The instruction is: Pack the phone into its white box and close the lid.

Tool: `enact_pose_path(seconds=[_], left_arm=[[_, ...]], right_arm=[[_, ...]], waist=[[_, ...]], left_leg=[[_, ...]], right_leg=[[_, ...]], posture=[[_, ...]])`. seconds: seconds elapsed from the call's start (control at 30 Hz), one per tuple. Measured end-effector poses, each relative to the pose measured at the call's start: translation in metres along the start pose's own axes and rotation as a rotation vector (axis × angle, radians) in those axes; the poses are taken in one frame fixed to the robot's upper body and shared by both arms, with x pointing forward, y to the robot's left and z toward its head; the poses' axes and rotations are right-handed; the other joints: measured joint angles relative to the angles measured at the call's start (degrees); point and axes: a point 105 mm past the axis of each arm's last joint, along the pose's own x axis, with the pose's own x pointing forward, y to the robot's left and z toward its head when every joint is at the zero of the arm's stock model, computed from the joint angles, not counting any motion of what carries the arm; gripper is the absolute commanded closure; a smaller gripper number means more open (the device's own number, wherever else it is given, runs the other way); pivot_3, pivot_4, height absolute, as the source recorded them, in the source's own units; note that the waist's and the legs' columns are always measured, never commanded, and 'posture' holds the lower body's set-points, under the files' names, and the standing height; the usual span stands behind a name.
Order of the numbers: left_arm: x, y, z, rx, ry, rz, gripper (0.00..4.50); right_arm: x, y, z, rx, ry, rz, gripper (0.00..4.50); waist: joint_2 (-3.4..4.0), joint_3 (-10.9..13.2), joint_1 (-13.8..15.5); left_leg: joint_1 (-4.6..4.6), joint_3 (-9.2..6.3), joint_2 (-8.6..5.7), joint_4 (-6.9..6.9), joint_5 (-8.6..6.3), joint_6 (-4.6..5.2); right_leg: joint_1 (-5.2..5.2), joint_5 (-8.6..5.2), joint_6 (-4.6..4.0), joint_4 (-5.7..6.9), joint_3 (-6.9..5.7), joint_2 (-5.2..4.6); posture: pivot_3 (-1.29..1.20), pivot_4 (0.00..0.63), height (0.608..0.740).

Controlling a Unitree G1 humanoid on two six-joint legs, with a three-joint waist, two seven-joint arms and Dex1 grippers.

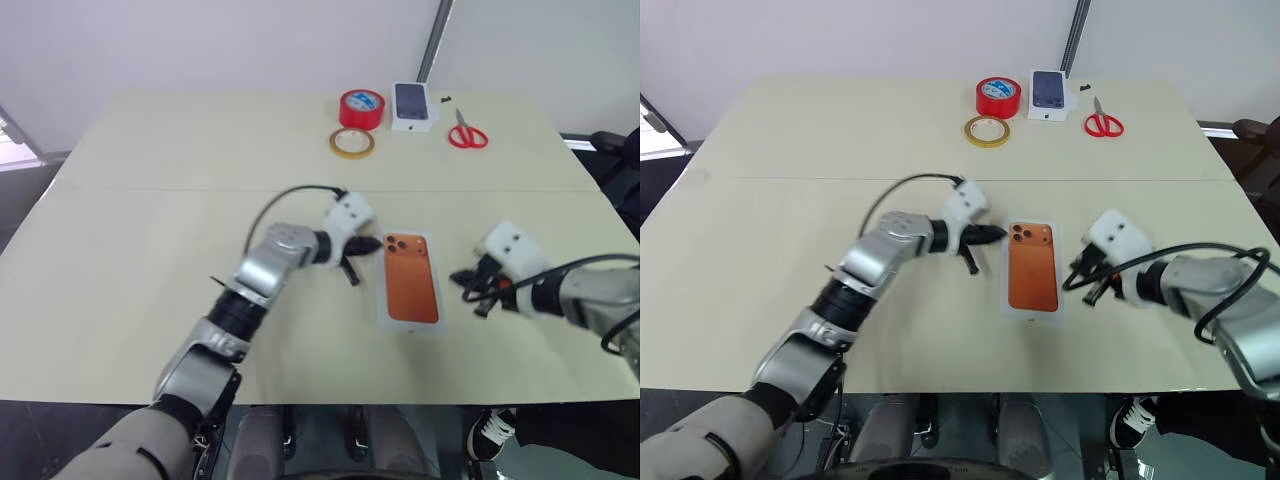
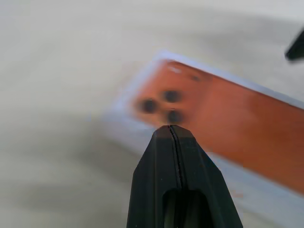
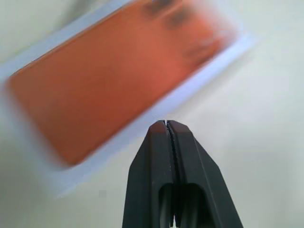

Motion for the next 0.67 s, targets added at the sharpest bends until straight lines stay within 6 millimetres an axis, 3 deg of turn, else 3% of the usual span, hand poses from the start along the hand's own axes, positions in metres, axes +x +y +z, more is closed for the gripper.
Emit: enact_pose_path(seconds=[0.13, 0.27, 0.37, 0.5, 0.67], left_arm=[[-0.049, 0.036, -0.003, -0.003, -0.022, 0.194, 4.5], [-0.1, 0.049, -0.027, -0.005, 0.041, 0.34, 4.5], [-0.136, 0.056, -0.041, -0.041, 0.067, 0.438, 4.5], [-0.164, 0.054, -0.044, -0.074, 0.041, 0.509, 4.5], [-0.178, 0.055, -0.054, -0.127, 0.043, 0.559, 4.5]], right_arm=[[0.0, -0.029, 0.004, -0.005, -0.074, -0.068, 4.46], [0.006, -0.043, 0.016, 0.067, -0.199, -0.04, 4.46], [0.007, -0.052, 0.01, 0.126, -0.224, -0.008, 4.46], [0.011, -0.058, 0.004, 0.141, -0.238, 0.005, 4.46], [0.02, -0.058, -0.007, 0.158, -0.236, 0.014, 4.46]], waist=[[0.01, 0.0, 0.2], [0.0, 0.0, 0.0], [0.01, 0.0, 0.3], [0.01, 0.0, 0.2], [0.01, 0.0, 0.2]], left_leg=[[0.02, 0.01, 0.0, -0.01, 0.0, 0.0], [0.03, 0.06, 0.02, 0.0, 0.01, -0.01], [0.02, 0.03, 0.03, 0.0, 0.01, -0.01], [0.03, 0.12, -0.02, 0.02, 0.0, -0.01], [0.06, 0.11, -0.01, 0.01, 0.0, -0.02]], right_leg=[[0.03, 0.0, 0.03, 0.01, 0.01, 0.04], [0.04, 0.0, 0.03, 0.0, 0.03, 0.02], [0.06, 0.0, 0.01, 0.0, -0.01, -0.03], [0.12, 0.0, 0.01, -0.09, 0.0, -0.14], [0.11, 0.0, 0.01, -0.03, -0.01, -0.12]], posture=[[0.0, 0.15, 0.74], [0.0, 0.15, 0.74], [0.0, 0.15, 0.74], [0.0, 0.15, 0.74], [0.0, 0.15, 0.74]])
